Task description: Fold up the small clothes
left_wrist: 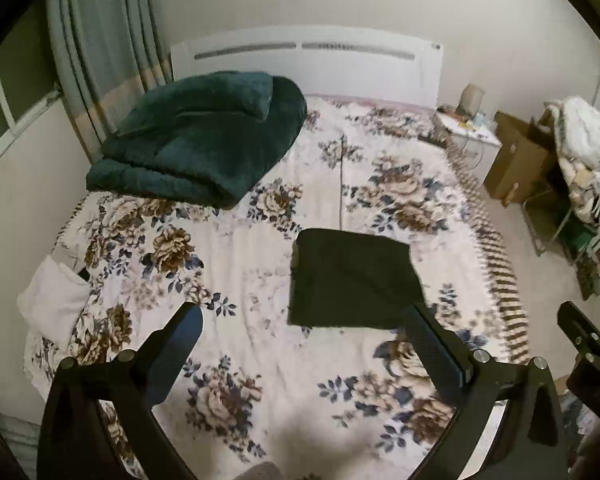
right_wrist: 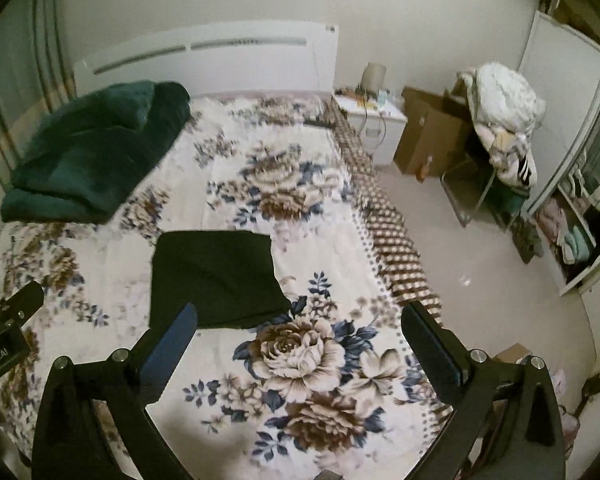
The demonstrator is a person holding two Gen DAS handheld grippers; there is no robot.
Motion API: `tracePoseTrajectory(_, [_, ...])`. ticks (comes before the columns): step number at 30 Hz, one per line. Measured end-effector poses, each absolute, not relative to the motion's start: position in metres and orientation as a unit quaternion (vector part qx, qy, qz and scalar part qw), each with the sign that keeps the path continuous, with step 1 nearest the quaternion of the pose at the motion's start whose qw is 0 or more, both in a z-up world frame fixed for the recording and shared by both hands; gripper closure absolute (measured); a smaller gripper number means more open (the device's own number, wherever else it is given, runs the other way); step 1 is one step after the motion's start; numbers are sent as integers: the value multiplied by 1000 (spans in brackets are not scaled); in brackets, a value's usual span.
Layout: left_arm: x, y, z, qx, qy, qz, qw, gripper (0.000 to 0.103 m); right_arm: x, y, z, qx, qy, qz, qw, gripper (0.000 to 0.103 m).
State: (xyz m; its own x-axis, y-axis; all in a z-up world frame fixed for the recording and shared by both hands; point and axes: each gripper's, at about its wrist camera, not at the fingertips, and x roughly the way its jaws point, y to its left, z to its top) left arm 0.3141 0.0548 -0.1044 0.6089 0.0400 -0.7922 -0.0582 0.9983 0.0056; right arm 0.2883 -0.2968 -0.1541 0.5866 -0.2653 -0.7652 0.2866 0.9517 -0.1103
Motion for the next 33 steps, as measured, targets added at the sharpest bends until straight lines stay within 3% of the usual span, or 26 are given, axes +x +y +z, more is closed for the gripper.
tracePoseTrajectory(14, [206, 48, -8, -5, 392, 26, 920, 0, 134, -260, -10, 22, 356, -119, 927, 0])
tracePoseTrajectory(33, [153, 54, 23, -11, 366, 36, 930, 0, 62, -242, 47, 4, 325, -105, 940, 0])
